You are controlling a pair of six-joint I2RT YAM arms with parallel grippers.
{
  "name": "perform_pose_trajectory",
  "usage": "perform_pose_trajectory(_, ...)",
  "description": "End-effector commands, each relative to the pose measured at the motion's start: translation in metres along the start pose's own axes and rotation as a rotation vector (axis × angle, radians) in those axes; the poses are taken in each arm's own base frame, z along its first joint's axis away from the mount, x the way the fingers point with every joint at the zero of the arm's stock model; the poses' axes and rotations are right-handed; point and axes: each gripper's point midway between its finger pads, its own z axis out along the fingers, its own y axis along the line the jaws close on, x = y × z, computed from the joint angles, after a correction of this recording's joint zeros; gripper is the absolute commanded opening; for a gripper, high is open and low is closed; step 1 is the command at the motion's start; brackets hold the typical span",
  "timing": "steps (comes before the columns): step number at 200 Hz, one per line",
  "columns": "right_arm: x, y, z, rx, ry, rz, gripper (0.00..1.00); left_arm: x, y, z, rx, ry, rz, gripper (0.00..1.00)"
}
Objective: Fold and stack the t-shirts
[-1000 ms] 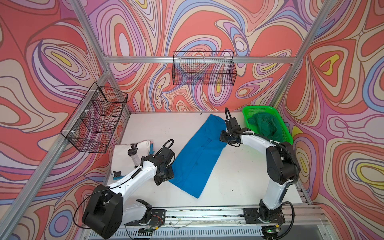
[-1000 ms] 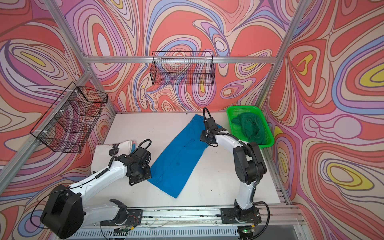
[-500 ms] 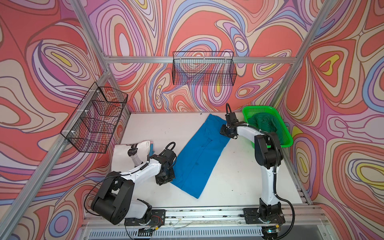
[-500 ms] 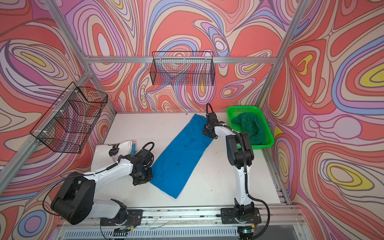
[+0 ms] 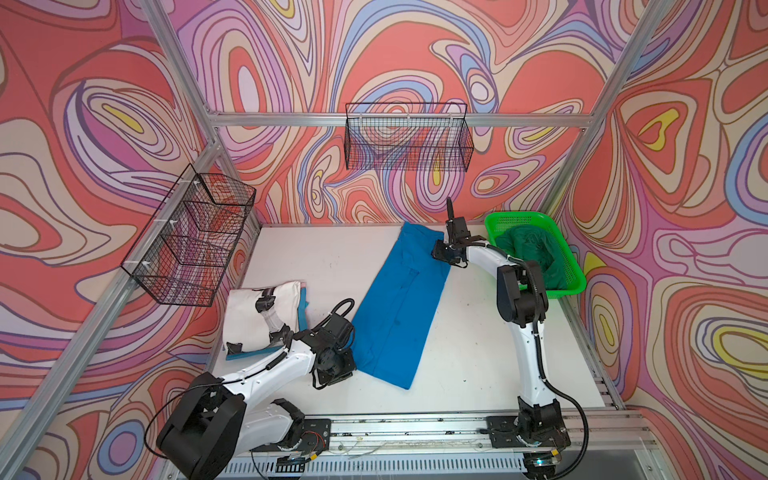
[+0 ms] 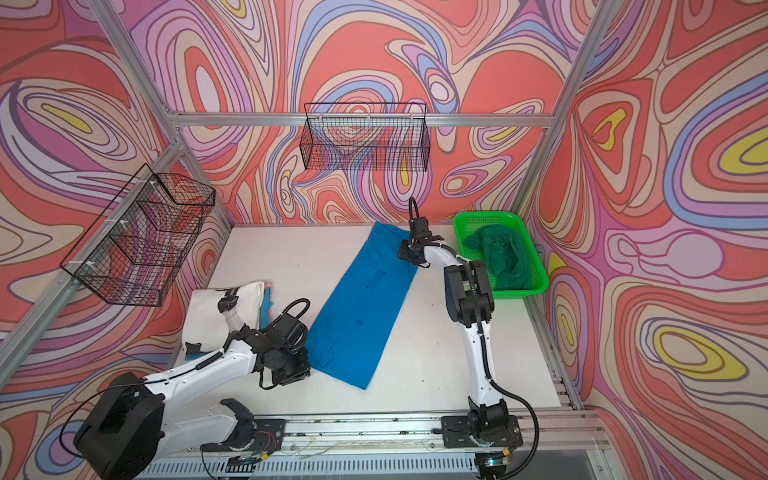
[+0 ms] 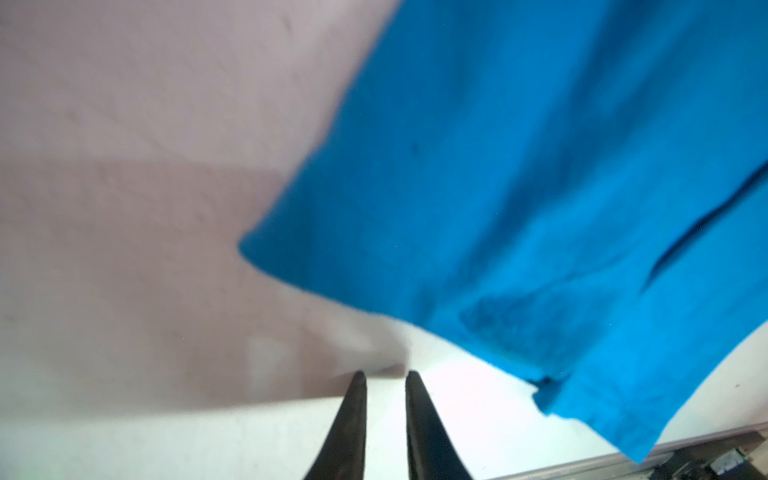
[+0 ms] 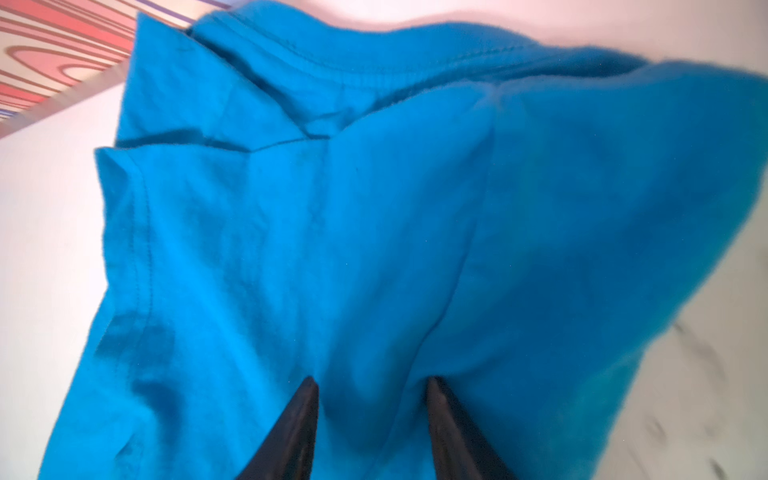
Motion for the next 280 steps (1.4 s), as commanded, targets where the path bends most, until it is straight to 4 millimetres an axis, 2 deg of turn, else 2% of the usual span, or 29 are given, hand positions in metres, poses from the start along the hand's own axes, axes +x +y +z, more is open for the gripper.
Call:
perform_pose_trajectory(1,0.022,0.000,0.022,-0.037,0.089,-0.068,0.46,0.026,0.004,0.003,-0.009,0.055,-0.084,0.25)
perform_pose_trajectory(22,0.006,0.008,0.007,-0.041,0.061,-0.100,0.47,0.027,-0.002,-0.015,0.016,-0.003,-0.085,0.32)
perform_pose_trajectory(38,-0.012,0.024,-0.023,-0.048,-0.014,-0.106,0.49,0.022,0.009,-0.027,0.003,-0.070,-0.090,0.45)
perform_pose_trajectory(40,-0.014,0.026,-0.028,-0.048,-0.023,-0.106,0.49,0.017,0.001,-0.034,0.022,-0.092,-0.084,0.47)
perform_pose_trajectory(52,-0.016,0.046,-0.054,-0.062,-0.058,-0.111,0.49,0.009,0.002,-0.046,0.021,-0.152,-0.074,0.56)
perform_pose_trajectory(63,-0.009,0.066,-0.078,-0.063,-0.077,-0.125,0.50,0.003,0.002,-0.051,0.007,-0.178,-0.058,0.62)
perform_pose_trajectory(77,0.017,0.091,-0.102,-0.088,-0.078,-0.140,0.50,-0.005,-0.001,-0.058,-0.012,-0.191,-0.032,0.67)
perform_pose_trajectory(88,0.049,0.105,-0.115,-0.118,-0.049,-0.137,0.50,-0.011,-0.003,-0.063,-0.035,-0.205,-0.011,0.70)
perform_pose_trajectory(126,0.180,0.124,-0.135,-0.219,0.128,-0.105,0.49,-0.033,0.004,-0.073,-0.060,-0.221,-0.009,0.73)
perform_pose_trajectory(132,0.191,0.130,-0.146,-0.245,0.133,-0.102,0.48,-0.036,0.005,-0.075,-0.056,-0.223,-0.013,0.73)
perform_pose_trajectory(162,0.259,0.140,-0.162,-0.308,0.231,-0.102,0.48,-0.047,0.011,-0.079,-0.059,-0.237,-0.020,0.73)
perform_pose_trajectory(180,0.291,0.135,-0.162,-0.303,0.296,-0.104,0.47,-0.049,0.013,-0.079,-0.062,-0.237,-0.024,0.73)
perform_pose_trajectory(219,0.327,0.105,-0.156,-0.259,0.371,-0.073,0.47,-0.046,0.018,-0.078,-0.067,-0.232,-0.034,0.73)
perform_pose_trajectory(250,0.343,0.076,-0.154,-0.157,0.398,-0.075,0.47,-0.042,0.017,-0.071,-0.052,-0.208,-0.053,0.73)
perform_pose_trajectory(280,0.343,0.049,-0.163,-0.032,0.393,-0.113,0.47,-0.036,0.016,-0.065,-0.031,-0.175,-0.070,0.73)
